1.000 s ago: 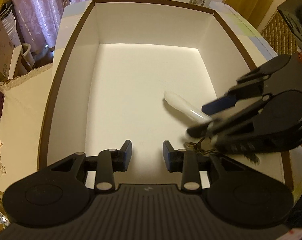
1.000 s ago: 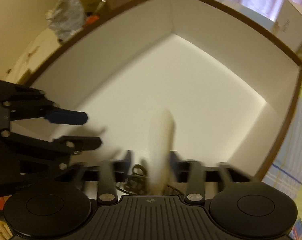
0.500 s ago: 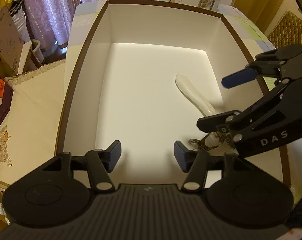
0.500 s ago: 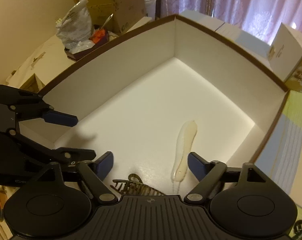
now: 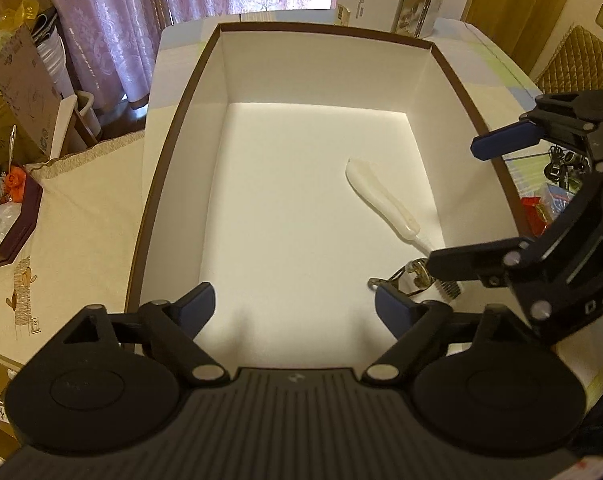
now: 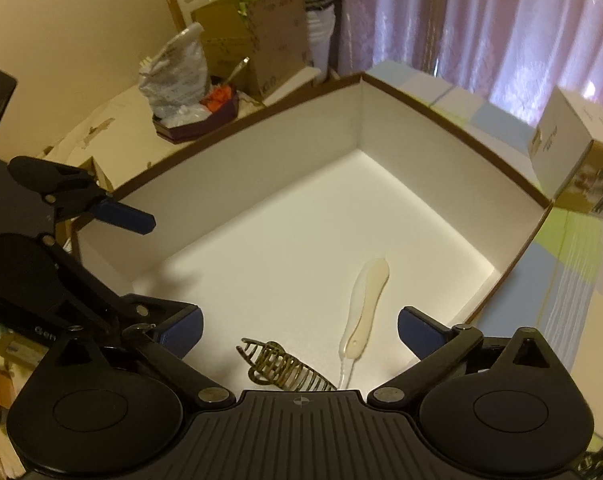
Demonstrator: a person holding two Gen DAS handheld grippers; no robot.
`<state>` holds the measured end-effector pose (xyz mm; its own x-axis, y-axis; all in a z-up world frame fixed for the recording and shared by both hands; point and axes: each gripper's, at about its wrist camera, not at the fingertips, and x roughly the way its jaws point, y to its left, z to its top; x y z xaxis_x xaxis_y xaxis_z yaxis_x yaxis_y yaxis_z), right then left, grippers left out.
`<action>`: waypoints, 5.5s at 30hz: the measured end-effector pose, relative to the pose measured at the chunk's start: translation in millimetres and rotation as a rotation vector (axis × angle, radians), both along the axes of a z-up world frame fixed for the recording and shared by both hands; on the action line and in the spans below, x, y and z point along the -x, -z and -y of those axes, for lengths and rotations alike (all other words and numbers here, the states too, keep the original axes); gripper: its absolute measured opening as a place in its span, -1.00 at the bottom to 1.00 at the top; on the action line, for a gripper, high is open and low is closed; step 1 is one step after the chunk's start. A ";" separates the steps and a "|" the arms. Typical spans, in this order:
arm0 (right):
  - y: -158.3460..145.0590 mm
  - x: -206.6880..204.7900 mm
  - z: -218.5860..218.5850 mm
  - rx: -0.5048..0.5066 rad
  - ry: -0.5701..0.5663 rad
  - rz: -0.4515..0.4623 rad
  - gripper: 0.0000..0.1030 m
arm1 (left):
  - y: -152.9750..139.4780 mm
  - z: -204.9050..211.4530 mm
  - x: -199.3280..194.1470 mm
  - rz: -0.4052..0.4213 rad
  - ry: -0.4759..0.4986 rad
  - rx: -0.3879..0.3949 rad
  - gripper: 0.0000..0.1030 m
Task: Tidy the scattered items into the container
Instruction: 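Open both grippers to drop the lanyard and brush into the box, then move both tools back toward the remaining items on the table, then grasp the red candy packet with the left gripper while the right grasps the blue toothpick case, then carry the candy packet and toothpick case over the box with both grippers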
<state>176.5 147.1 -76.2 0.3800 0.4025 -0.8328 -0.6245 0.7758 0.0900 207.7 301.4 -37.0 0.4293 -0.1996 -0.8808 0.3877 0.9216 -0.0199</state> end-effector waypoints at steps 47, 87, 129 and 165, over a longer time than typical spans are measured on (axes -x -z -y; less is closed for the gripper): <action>-48.9 109.8 144.5 -0.161 -0.100 0.098 0.96 | -77.4 94.2 130.6 0.104 -0.130 0.036 0.97; 8.7 112.6 341.8 -0.109 0.324 0.047 0.95 | 12.3 290.1 92.4 0.065 0.229 0.074 0.72; 83.8 35.9 297.9 0.022 -0.056 0.035 0.40 | 83.1 258.6 59.6 -0.116 0.009 -0.009 -0.54; 84.0 84.9 251.8 0.125 -0.090 -0.139 0.05 | 53.2 244.8 100.4 -0.038 0.046 0.035 -0.56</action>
<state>91.6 -104.7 -160.2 0.2251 0.3194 -0.9205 -0.6800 0.7281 0.0864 107.3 56.6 -90.2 0.3853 -0.2492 -0.8885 0.4279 0.9013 -0.0673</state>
